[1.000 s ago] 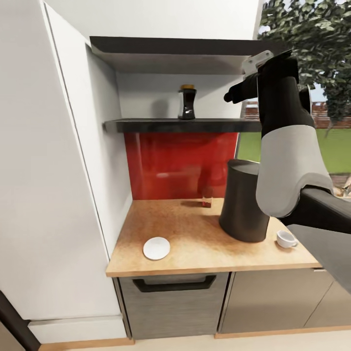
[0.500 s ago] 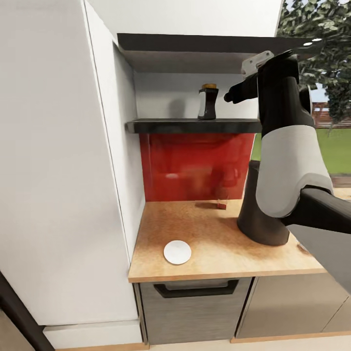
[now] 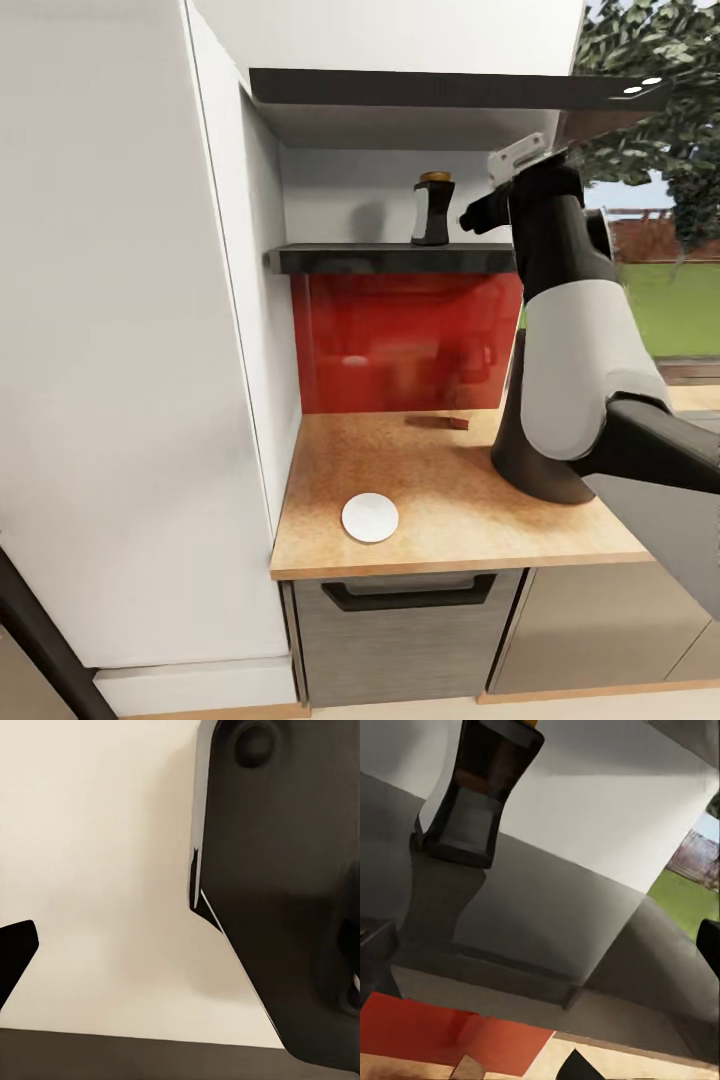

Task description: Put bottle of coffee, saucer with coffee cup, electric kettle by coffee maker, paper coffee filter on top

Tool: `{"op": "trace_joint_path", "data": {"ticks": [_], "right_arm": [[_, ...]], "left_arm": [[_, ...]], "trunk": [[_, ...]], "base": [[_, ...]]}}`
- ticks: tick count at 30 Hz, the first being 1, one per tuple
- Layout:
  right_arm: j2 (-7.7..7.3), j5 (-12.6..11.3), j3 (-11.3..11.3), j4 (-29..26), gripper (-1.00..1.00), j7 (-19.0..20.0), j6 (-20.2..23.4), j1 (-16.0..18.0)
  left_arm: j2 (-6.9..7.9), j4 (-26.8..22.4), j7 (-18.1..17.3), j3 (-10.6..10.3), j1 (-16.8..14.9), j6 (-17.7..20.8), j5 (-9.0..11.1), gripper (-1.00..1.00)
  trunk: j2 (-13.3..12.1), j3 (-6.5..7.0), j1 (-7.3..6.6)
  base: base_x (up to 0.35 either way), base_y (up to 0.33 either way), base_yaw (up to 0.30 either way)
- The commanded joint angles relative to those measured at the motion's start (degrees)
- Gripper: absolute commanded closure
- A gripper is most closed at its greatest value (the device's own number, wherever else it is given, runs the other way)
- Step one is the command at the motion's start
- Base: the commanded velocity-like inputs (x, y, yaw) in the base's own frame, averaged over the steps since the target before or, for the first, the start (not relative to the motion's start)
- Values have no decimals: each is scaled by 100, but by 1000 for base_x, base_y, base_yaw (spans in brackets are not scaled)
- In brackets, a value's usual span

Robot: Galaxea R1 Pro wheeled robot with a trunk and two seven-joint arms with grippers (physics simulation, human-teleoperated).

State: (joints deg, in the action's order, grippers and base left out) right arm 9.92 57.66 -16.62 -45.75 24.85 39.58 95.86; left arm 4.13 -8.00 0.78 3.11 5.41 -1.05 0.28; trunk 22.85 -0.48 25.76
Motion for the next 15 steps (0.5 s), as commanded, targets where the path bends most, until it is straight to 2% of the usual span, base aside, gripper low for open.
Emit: {"op": "trace_joint_path", "data": {"ticks": [1, 2, 3, 4, 6, 7, 10, 15], "right_arm": [[7, 56, -27, 65, -100, -112, -66, 2], [7, 2, -30, 273, -100, -572, -267, -2], [7, -297, -29, 510, -100, -1039, -487, -4], [7, -508, -28, 594, -100, -1198, -548, -5], [7, -1289, -17, 747, -100, -1737, -638, -6], [7, -1438, -13, 765, -100, -1882, -649, -6], [7, -1665, 2, 787, -100, -2087, -665, -6], [7, -1747, 9, 786, -100, -2136, -673, -6]], "left_arm": [[-1, -8, 1, 30, 3, -8, 2, -100], [-4, -8, 1, 29, 3, -8, 0, -100], [-2, -8, 1, 25, 3, -9, -1, -100], [-1, -8, 1, 24, 3, -9, -1, -100], [-5, -8, 1, 23, 3, -9, -1, -100], [-3, -8, 1, 23, 3, -9, -1, -100], [-2, -8, 1, 23, 3, -5, 2, -100], [12, -8, 1, 39, 3, -1, 12, -100]], "trunk": [[7, -5, 2], [7, -5, 2], [7, -5, 2], [7, -5, 2], [7, -5, 2], [7, -5, 2], [7, -5, 2], [7, -5, 2]], "base": [[0, 0, 0], [0, 0, 0], [0, 0, 0], [0, 0, 0], [0, 0, 0], [0, 0, 0], [0, 0, 0], [0, 0, 0]]}}
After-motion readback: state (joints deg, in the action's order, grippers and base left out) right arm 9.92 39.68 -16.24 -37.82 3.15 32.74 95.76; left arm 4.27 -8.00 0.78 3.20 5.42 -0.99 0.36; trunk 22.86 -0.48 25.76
